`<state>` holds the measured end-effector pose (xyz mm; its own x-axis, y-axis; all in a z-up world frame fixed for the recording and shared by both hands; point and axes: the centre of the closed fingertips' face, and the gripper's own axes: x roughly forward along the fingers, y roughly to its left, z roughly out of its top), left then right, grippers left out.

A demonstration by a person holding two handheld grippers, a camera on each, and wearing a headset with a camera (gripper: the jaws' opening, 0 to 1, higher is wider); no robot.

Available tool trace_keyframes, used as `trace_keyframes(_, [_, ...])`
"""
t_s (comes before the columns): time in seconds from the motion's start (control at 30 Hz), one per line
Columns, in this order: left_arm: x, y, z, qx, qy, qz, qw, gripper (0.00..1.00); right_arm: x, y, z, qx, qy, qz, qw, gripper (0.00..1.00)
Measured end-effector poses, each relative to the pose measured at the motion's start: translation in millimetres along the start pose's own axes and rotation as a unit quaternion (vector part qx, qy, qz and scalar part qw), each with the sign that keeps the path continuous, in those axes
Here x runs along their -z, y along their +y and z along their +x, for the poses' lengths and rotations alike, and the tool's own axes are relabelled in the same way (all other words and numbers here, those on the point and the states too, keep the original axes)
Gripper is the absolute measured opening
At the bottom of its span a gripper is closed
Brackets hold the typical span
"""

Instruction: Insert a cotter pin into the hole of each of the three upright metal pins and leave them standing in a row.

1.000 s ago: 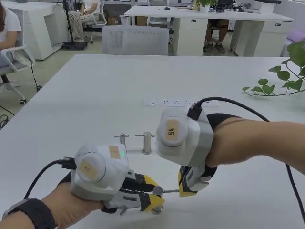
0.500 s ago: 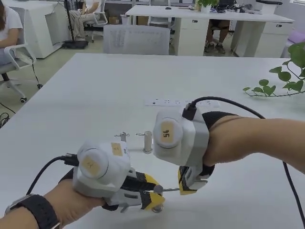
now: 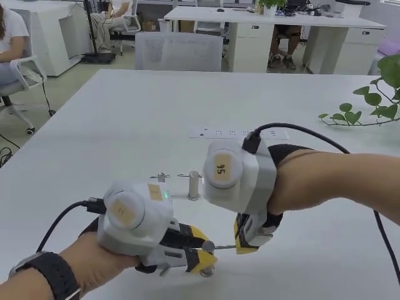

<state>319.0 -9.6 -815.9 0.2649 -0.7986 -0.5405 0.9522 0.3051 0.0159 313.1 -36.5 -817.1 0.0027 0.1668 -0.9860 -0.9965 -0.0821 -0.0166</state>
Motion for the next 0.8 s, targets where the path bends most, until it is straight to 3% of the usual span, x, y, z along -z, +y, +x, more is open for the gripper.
trace_keyframes(0.8, [-1.4, 0.5, 0.6, 0.003, 0.003, 0.002, 1.0, 0.12, -9.2, -2.5, 5.3, -0.004, -0.016, -0.01, 0.9998, 0.02])
